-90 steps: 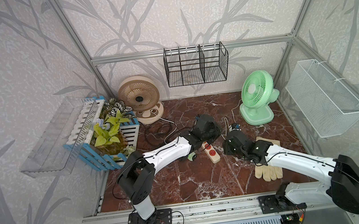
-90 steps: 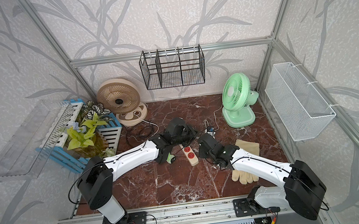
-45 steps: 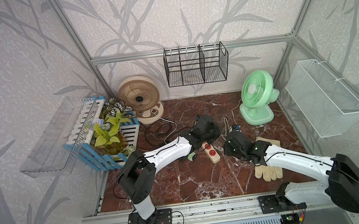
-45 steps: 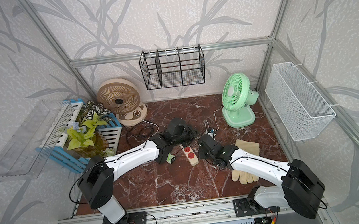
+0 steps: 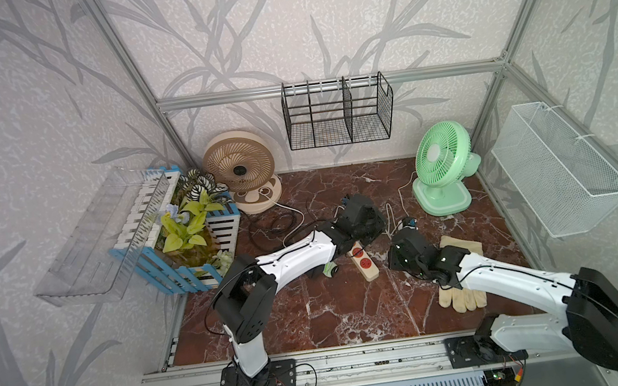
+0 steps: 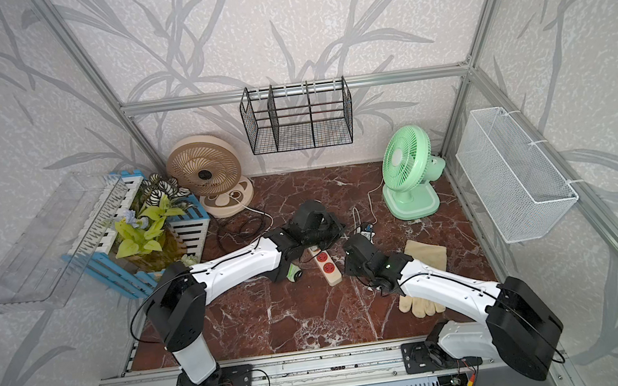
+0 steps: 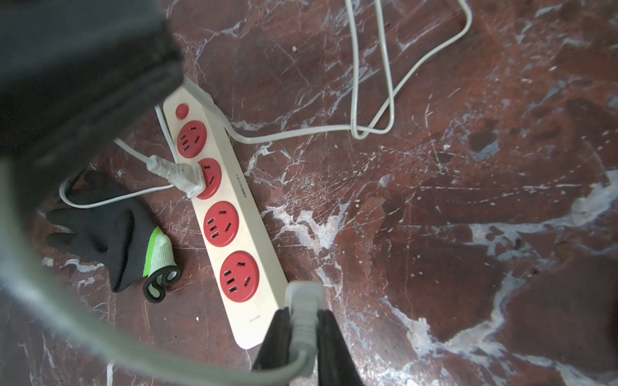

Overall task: Plug the desk fan into the power strip
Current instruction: Pick up the plug from the center of the board.

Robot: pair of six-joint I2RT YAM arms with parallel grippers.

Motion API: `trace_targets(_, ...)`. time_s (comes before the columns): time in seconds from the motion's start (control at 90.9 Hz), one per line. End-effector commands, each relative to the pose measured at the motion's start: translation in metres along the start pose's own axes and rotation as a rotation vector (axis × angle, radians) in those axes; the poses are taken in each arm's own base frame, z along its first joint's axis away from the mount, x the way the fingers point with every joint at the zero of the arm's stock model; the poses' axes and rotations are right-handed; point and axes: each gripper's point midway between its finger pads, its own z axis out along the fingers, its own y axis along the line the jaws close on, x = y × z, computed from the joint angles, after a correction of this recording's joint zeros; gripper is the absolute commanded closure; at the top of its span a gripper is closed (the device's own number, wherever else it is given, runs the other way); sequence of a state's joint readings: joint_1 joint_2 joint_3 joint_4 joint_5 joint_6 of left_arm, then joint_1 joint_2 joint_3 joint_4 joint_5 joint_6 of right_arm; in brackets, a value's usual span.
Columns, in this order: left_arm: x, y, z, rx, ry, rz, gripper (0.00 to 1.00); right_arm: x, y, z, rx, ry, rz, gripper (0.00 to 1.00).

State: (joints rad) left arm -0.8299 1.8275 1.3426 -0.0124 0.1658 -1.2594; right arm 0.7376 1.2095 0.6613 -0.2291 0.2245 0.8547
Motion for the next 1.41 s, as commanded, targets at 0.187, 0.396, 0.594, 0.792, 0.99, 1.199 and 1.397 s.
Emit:
trace_targets(0.187, -0.013, -0.041, 0.037, 0.055, 0.055, 0.267, 0.66, -0.023, -0.03, -0.013, -0.191, -0.096, 0.149, 1.0)
trace_targets(0.396, -0.032, -0.071, 0.078, 0.093, 0.097, 0.379, 0.49, -0.042, -0.034, -0.033, -0.296, -0.148, 0.181, 1.0)
trace_targets(0.594, -0.046, -0.08, 0.103, 0.113, 0.126, 0.446, 0.48, -0.044, -0.005, -0.031, -0.474, -0.105, 0.143, 1.0)
trace_targets(0.792, -0.047, -0.06, 0.1, 0.09, 0.161, 0.491, 0.47, -0.035, 0.019, -0.018, -0.614, -0.044, 0.046, 1.0)
trace_targets(0.99, -0.038, -0.043, 0.088, 0.061, 0.205, 0.54, 0.41, -0.014, 0.04, 0.0, -0.661, -0.005, -0.067, 1.0)
trace_targets(1.199, -0.04, -0.027, 0.077, 0.028, 0.229, 0.561, 0.38, 0.006, 0.049, 0.018, -0.596, 0.02, -0.212, 1.0)
trace_targets(1.397, -0.039, -0.029, 0.068, 0.029, 0.228, 0.582, 0.35, 0.018, 0.05, 0.026, -0.545, 0.0, -0.292, 1.0)
